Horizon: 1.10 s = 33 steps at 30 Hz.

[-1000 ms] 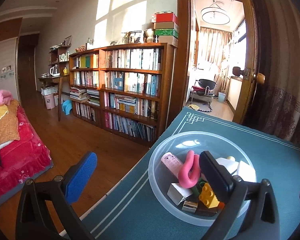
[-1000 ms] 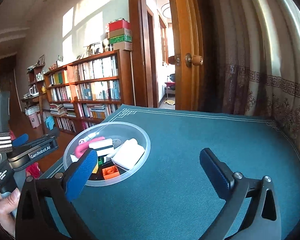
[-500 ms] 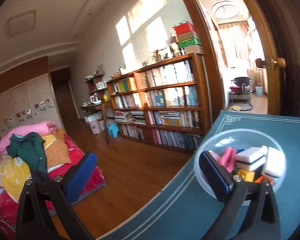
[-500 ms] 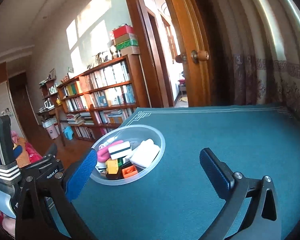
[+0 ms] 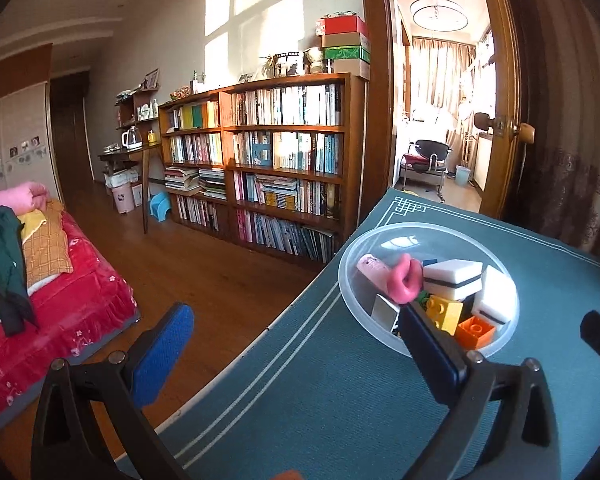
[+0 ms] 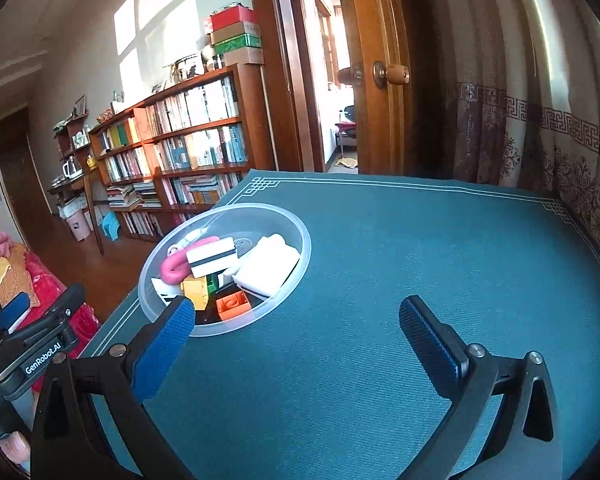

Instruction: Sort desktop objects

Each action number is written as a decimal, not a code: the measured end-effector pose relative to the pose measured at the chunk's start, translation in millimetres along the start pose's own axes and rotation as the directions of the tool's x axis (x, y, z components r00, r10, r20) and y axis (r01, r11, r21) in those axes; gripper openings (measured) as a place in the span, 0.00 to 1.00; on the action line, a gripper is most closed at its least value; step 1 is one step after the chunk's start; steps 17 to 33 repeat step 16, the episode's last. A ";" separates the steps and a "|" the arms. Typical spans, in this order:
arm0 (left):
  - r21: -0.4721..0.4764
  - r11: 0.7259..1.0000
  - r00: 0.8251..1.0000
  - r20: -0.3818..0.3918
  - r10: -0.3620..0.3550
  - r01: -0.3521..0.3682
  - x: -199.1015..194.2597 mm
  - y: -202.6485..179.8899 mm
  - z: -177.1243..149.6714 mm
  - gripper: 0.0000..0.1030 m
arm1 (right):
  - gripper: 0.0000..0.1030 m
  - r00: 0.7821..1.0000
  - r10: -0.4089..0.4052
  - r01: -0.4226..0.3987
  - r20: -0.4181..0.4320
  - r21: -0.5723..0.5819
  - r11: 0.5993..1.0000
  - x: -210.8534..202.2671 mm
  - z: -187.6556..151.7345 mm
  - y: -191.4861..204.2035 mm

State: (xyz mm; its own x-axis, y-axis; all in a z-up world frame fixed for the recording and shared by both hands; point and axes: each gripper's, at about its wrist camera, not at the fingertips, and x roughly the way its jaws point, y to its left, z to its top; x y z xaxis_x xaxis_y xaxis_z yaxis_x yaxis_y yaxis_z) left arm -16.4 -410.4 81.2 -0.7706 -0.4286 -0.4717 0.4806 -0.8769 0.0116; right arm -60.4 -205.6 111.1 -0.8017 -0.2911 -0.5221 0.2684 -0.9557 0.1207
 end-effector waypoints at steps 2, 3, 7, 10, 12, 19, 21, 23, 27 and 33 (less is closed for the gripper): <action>-0.001 1.000 1.000 -0.006 -0.013 0.013 1.9 1.4 -1.0 1.00 | 1.00 1.000 0.016 -0.016 -0.011 0.004 1.000 2.0 1.4 1.1; -0.003 1.000 1.000 -0.010 -0.016 0.016 2.9 2.0 -1.5 1.00 | 1.00 0.999 0.035 -0.035 -0.022 0.002 0.999 3.7 2.5 2.4; 0.002 1.000 1.000 -0.023 -0.016 0.017 7.7 3.3 -4.4 1.00 | 1.00 0.993 0.111 -0.112 -0.044 -0.020 0.994 8.2 3.4 13.1; 0.014 1.000 1.000 -0.030 -0.010 0.010 10.3 3.2 -5.9 1.00 | 1.00 0.979 0.197 -0.198 -0.054 -0.026 0.980 10.0 1.0 22.8; 0.020 1.000 0.999 -0.036 -0.004 0.005 12.6 3.3 -7.2 1.00 | 1.00 0.975 0.216 -0.218 -0.052 -0.028 0.976 10.3 -1.3 28.4; 0.016 1.000 0.999 -0.053 0.001 0.000 17.2 6.3 -9.1 1.00 | 1.00 0.978 0.202 -0.205 -0.045 -0.061 0.977 10.9 -4.3 37.3; 0.016 1.000 0.999 -0.053 0.001 0.000 17.2 6.3 -9.1 1.00 | 1.00 0.978 0.202 -0.205 -0.045 -0.061 0.977 10.9 -4.3 37.3; 0.016 1.000 0.999 -0.053 0.001 0.000 17.2 6.3 -9.1 1.00 | 1.00 0.978 0.202 -0.205 -0.045 -0.061 0.977 10.9 -4.3 37.3; 0.016 1.000 0.999 -0.053 0.001 0.000 17.2 6.3 -9.1 1.00 | 1.00 0.978 0.202 -0.205 -0.045 -0.061 0.977 10.9 -4.3 37.3; 0.016 1.000 0.999 -0.053 0.001 0.000 17.2 6.3 -9.1 1.00 | 1.00 0.978 0.202 -0.205 -0.045 -0.061 0.977 10.9 -4.3 37.3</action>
